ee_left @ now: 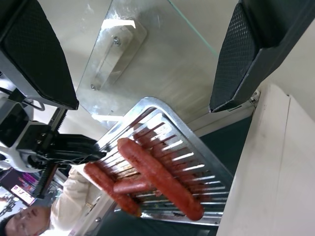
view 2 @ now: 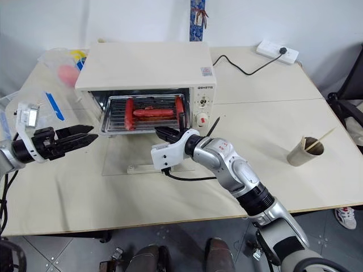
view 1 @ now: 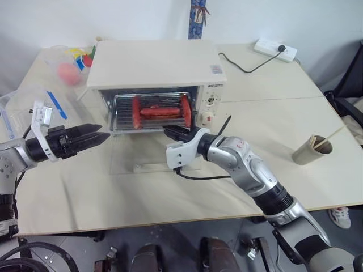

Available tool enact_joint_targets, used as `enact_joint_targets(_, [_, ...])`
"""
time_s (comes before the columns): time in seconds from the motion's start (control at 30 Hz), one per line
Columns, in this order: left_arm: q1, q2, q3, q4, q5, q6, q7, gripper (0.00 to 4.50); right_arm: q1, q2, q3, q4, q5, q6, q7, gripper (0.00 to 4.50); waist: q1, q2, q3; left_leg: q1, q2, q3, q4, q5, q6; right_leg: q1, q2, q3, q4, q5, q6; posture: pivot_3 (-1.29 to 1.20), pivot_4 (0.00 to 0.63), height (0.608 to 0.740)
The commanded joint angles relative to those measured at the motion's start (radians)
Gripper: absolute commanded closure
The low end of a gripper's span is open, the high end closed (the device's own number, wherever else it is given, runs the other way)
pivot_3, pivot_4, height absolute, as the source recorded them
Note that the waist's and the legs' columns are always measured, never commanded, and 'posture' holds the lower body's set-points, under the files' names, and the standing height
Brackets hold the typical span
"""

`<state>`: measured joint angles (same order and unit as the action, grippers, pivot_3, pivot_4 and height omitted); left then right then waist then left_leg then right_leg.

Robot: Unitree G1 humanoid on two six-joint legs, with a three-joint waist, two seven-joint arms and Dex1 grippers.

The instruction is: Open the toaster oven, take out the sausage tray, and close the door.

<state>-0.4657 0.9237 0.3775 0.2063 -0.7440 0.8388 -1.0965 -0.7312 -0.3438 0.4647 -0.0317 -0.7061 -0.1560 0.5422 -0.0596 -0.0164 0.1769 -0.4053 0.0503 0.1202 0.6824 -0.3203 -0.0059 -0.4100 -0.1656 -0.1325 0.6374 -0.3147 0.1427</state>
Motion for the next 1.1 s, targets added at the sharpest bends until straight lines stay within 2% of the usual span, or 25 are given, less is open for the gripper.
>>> enact_joint_targets(0.03, [-0.026,0.01,0.05,-0.043,-0.057,0.022,-0.012,0.0,-0.042,0.008,-0.028,-0.039,0.006,-0.027,-0.042,4.49,0.0,0.0,0.0,0.0,0.0,0.0,0.0,0.0,0.0,0.0,0.0,0.0,0.0,0.0,0.0,0.0,0.15,0.74])
enact_joint_targets(0.2, [-0.035,0.015,0.064,-0.083,-0.111,0.085,0.004,0.0,-0.042,0.007,-0.029,-0.039,0.006,-0.027,-0.041,4.49,0.0,0.0,0.0,0.0,0.0,0.0,0.0,0.0,0.0,0.0,0.0,0.0,0.0,0.0,0.0,0.0,0.15,0.74])
enact_joint_targets(0.37, [-0.081,-0.016,0.077,-0.066,-0.101,0.016,0.023,0.0,-0.042,0.003,-0.031,-0.035,0.004,-0.028,-0.044,4.49,0.0,0.0,0.0,0.0,0.0,0.0,0.0,0.0,0.0,0.0,0.0,0.0,0.0,0.0,0.0,0.0,0.15,0.74])
enact_joint_targets(0.67, [-0.19,-0.071,0.011,0.055,-0.048,-0.076,0.01,0.0,-0.036,0.008,-0.026,-0.038,0.001,-0.031,-0.045,4.49,0.0,0.0,0.0,0.0,0.0,0.0,0.0,0.0,0.0,0.0,0.0,0.0,0.001,0.0,0.0,0.0,0.15,0.74])
enact_joint_targets(0.87, [-0.22,-0.074,-0.042,0.113,0.005,-0.1,-0.008,0.0,-0.009,-0.002,-0.03,-0.067,-0.002,-0.029,-0.037,4.49,-0.002,0.0,0.0,0.0,0.0,0.0,0.0,0.0,0.0,0.0,0.0,0.0,0.001,0.0,0.0,0.0,0.15,0.74])
enact_joint_targets(1.1, [-0.288,-0.104,-0.06,0.223,0.053,-0.166,-0.014,0.0,0.028,-0.032,-0.039,-0.116,0.003,-0.032,-0.023,4.49,0.008,0.0,0.0,0.0,0.0,-0.001,0.001,0.0,0.0,0.001,0.0,0.0,0.002,0.0,0.0,0.0,0.15,0.74])
